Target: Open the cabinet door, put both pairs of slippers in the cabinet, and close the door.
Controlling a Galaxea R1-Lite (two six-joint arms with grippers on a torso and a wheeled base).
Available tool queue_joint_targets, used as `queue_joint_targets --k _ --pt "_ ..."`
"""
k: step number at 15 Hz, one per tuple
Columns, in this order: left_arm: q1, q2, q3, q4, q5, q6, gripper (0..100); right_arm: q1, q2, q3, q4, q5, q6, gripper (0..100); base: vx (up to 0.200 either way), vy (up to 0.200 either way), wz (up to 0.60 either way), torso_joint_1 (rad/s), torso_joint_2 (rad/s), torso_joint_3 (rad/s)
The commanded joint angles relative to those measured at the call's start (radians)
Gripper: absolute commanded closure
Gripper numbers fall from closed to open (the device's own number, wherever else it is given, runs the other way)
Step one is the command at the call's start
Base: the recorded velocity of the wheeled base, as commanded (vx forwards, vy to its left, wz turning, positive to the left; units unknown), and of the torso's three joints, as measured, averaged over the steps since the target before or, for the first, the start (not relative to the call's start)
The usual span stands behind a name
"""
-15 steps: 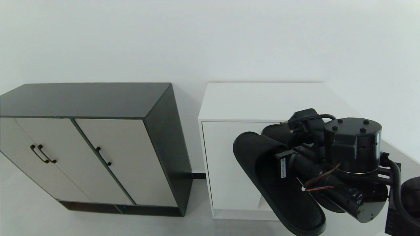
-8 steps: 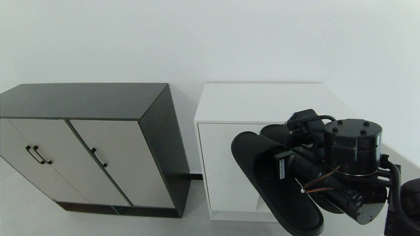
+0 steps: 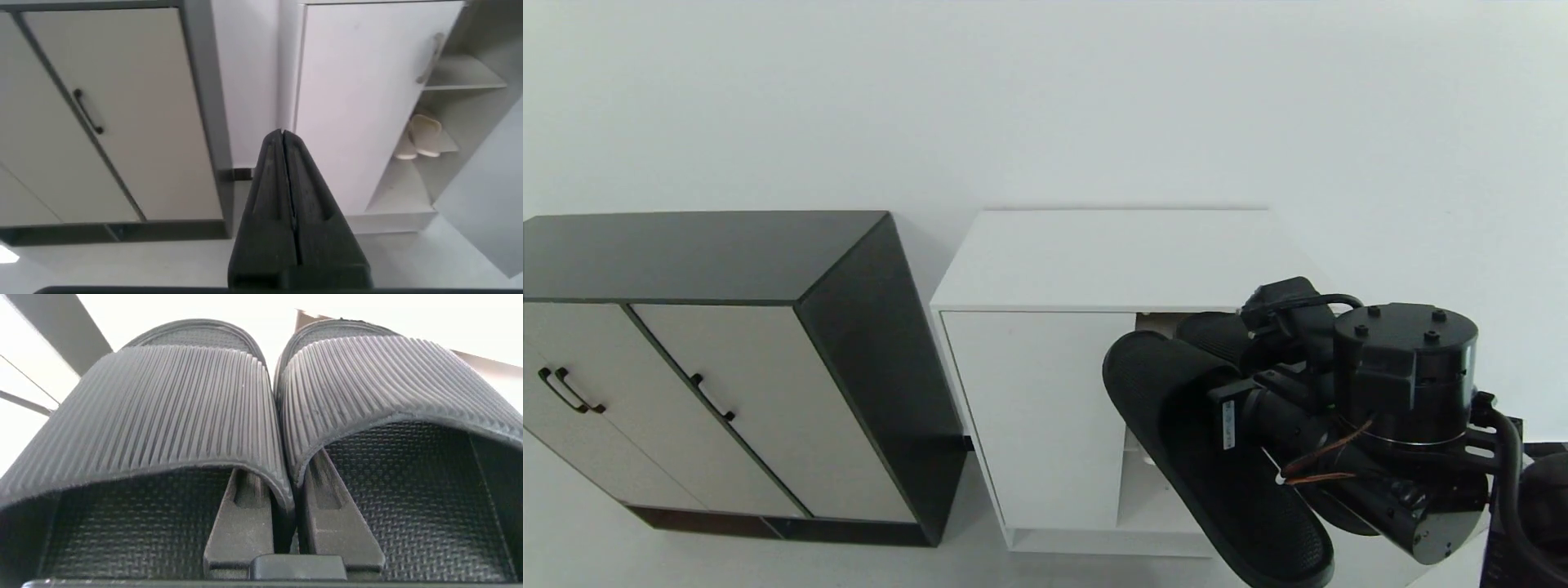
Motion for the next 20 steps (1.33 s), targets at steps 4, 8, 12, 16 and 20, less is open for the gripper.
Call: queue_joint_targets --k 4,8,12,16,20 --pt "0.000 0.001 0.000 0.000 -0.002 0.000 100 0.000 0.011 0.004 0.000 0.000 0.003 100 0.000 -0.200 0.00 0.001 0.01 0.004" --pt "0.000 0.001 0.000 0.000 -0.002 -0.002 100 0.000 0.013 0.002 -0.002 -0.003 0.001 100 0.000 0.000 0.00 0.000 0.00 0.000" --pt "0.000 0.001 0.000 0.000 -0.002 -0.003 100 0.000 0.019 0.020 -0.019 -0.001 -0.003 100 0.000 0.000 0.00 0.000 0.00 0.000" --pt "0.000 0.001 0.000 0.000 -0.002 -0.005 100 0.000 0.039 0.025 -0.065 -0.004 -0.009 100 0.000 0.000 0.00 0.000 0.00 0.000" --pt "0.000 0.001 0.000 0.000 -0.002 -0.005 100 0.000 0.040 0.030 -0.065 -0.004 -0.009 100 0.000 0.000 0.00 0.000 0.00 0.000"
